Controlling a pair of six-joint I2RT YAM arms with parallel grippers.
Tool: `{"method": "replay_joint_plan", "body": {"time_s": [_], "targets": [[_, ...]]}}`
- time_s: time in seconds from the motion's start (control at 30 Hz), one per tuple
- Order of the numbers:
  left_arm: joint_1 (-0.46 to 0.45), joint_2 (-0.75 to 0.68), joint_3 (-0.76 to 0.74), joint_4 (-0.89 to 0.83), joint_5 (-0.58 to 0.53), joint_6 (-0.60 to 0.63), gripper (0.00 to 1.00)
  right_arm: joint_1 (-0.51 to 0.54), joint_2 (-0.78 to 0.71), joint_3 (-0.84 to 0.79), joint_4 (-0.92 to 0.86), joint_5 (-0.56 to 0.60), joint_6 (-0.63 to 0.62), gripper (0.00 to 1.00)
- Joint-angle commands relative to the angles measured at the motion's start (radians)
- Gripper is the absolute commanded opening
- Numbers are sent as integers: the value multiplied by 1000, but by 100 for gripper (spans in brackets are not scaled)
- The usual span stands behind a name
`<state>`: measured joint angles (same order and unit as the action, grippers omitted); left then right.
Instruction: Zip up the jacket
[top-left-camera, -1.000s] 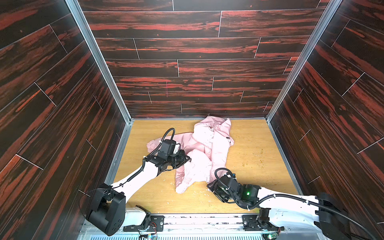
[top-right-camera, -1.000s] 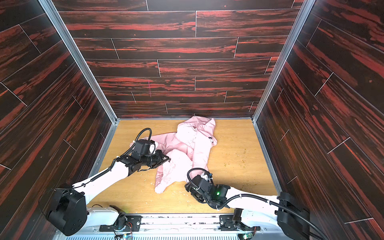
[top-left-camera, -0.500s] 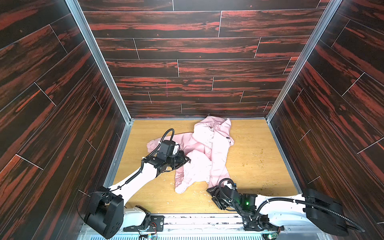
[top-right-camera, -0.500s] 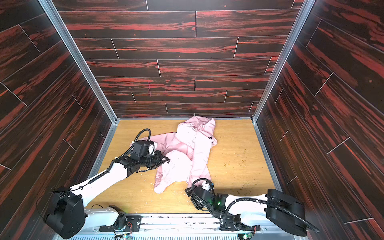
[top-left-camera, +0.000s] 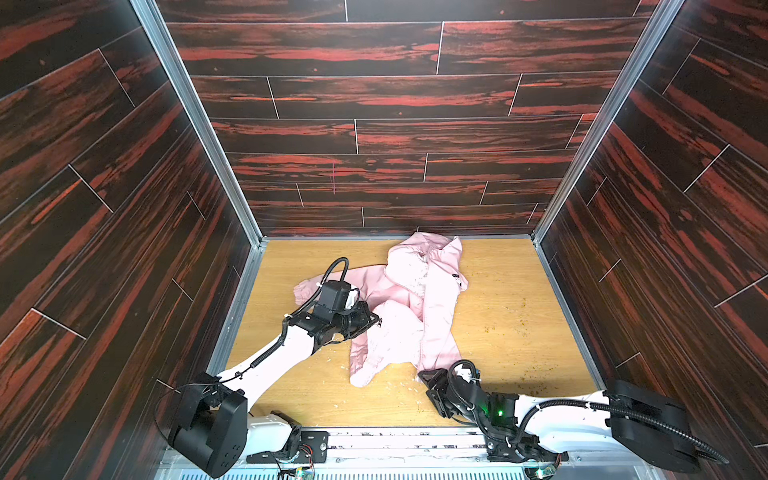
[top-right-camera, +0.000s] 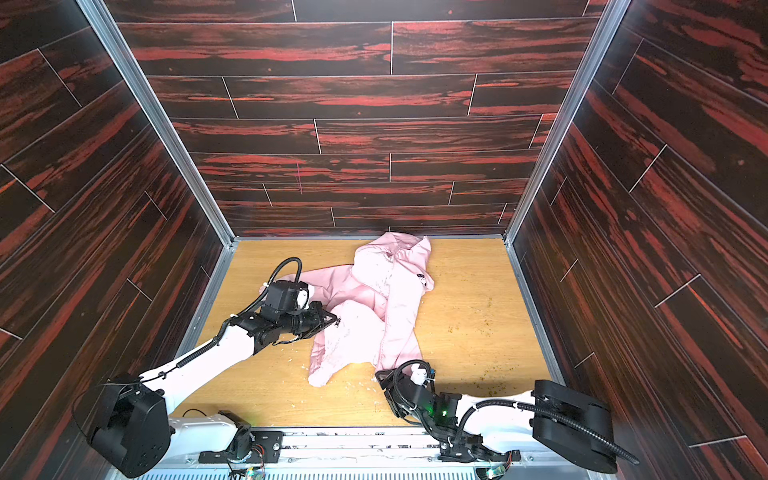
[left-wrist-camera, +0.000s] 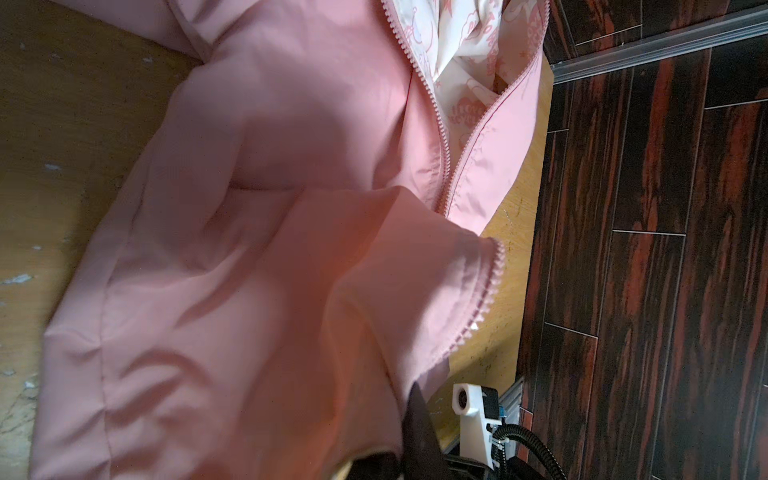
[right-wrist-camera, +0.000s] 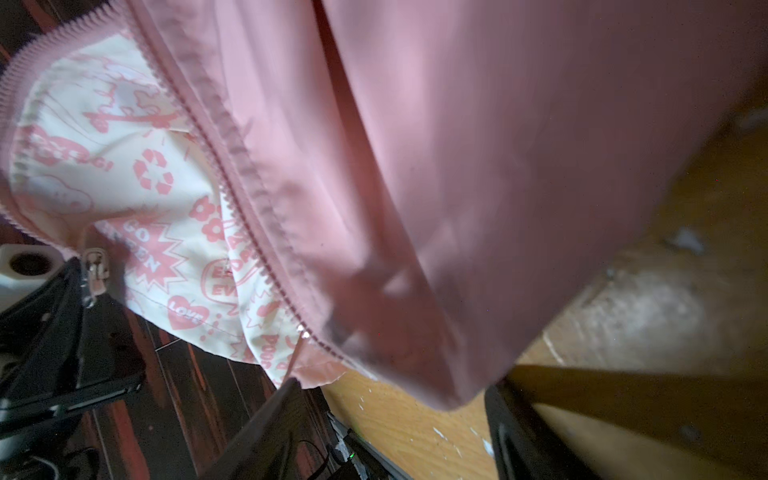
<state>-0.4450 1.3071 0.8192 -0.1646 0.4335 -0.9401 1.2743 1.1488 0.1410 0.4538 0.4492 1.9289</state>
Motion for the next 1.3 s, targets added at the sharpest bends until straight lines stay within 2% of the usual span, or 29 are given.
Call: {"method": "replay_joint_plan", "body": {"time_s": [0.0, 0.37, 0.9, 1.03, 1.27], "targets": [[5, -16, 9, -14, 8, 17, 0, 5, 25, -30, 71, 46, 3, 72], [4, -7, 12, -16, 11, 21, 0, 16, 54, -104, 210, 87, 1, 71], [5, -6, 13, -15, 12, 18, 0, 16, 64, -168, 284, 129, -4, 70], [5, -6, 14, -14, 12, 18, 0, 16, 111, -186, 351, 131, -8, 69], [5, -6, 19, -16, 17, 20, 0, 13, 301, -213, 613, 118, 0, 65]]}}
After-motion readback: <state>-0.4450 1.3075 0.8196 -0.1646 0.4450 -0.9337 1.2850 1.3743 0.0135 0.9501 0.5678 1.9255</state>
